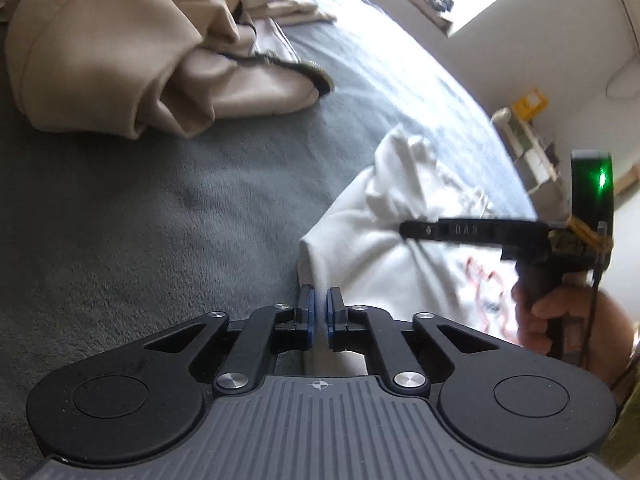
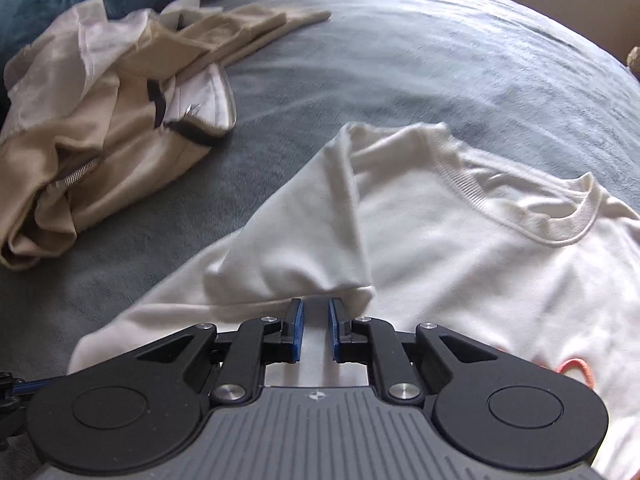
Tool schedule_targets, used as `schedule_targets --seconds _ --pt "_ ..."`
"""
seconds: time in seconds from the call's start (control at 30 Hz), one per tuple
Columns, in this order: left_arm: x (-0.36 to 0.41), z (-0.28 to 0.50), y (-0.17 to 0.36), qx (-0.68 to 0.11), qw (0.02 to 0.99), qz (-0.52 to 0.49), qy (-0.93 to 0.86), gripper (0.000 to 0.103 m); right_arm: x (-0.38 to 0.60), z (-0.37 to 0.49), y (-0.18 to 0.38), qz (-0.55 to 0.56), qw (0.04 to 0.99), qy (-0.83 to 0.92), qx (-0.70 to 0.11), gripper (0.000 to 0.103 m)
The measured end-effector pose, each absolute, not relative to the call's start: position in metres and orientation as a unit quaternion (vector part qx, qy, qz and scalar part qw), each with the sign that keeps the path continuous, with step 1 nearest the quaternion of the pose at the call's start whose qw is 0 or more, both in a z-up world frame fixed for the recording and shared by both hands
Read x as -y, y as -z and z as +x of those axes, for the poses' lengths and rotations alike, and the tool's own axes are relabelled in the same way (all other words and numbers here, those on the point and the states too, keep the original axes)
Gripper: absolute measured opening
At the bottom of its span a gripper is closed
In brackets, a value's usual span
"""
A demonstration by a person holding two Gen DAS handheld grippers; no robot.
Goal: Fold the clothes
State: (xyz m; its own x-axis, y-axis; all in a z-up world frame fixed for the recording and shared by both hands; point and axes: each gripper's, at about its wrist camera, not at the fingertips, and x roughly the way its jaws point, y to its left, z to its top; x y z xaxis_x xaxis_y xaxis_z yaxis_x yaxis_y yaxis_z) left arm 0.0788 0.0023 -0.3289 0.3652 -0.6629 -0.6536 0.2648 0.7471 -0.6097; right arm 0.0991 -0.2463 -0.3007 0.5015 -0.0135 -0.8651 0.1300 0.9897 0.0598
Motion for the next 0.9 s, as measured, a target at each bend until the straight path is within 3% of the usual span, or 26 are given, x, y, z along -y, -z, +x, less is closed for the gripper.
schedule_targets --seconds 0.1,0.17,0.27,0.33,0.47,0.5,0.53,0.6,0.9 --pt "-0.011 0.085 0.319 -0.462 0.812 -0.214 0.284 0.04 0.262 0.102 0.284 0.108 0.874 0.045 -0.472 0.02" --pt "-0.006 0.094 0.32 -0.46 0.816 -0.206 0.282 0.046 0.27 0.115 0.281 0.129 0.875 0.045 -0.465 0.035" --pt "0.009 0.11 0.33 -0.471 0.812 -0.196 0.283 0.048 0.276 0.142 0.28 0.139 0.877 0.05 -0.458 0.036" --pt "0.019 0.118 0.34 -0.487 0.808 -0.183 0.276 0.046 0.28 0.165 0.284 0.141 0.876 0.05 -0.458 0.036" --pt "0.028 0.119 0.34 -0.486 0.815 -0.155 0.275 0.032 0.28 0.197 0.299 0.13 0.864 0.041 -0.485 0.035" --pt "0.028 0.119 0.34 -0.487 0.815 -0.152 0.274 0.027 0.279 0.203 0.303 0.125 0.859 0.037 -0.495 0.028" --pt "0.028 0.118 0.341 -0.488 0.815 -0.15 0.273 0.026 0.279 0.206 0.306 0.125 0.856 0.032 -0.5 0.003" --pt "0.028 0.115 0.342 -0.489 0.817 -0.143 0.27 0.021 0.283 0.2 0.303 0.143 0.866 0.031 -0.478 0.004" --pt "0.028 0.111 0.344 -0.49 0.82 -0.138 0.262 0.019 0.306 0.185 0.33 0.25 0.874 0.061 -0.412 0.004"
